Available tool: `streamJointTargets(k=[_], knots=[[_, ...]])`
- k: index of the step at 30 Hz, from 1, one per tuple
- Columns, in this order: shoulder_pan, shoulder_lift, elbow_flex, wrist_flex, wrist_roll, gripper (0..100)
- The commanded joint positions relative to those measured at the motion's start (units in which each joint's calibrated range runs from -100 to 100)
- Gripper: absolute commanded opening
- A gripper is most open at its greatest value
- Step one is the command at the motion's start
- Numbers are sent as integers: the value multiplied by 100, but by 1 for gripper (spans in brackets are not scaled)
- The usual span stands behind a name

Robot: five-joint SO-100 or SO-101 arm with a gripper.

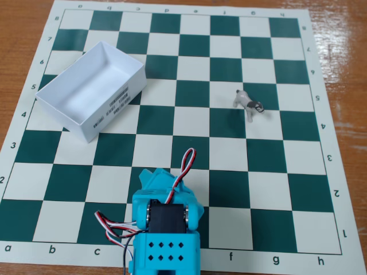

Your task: Grab the toy horse and put it in the box.

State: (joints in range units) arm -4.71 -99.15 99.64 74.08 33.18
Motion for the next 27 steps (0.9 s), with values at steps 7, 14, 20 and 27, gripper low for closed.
streamJointTargets(k=[7,14,20,27], knots=[[-108,-41,36,1,-19,31],[-108,-41,36,1,-19,31],[78,-41,36,9,211,31],[642,-23,27,-548,704,31]])
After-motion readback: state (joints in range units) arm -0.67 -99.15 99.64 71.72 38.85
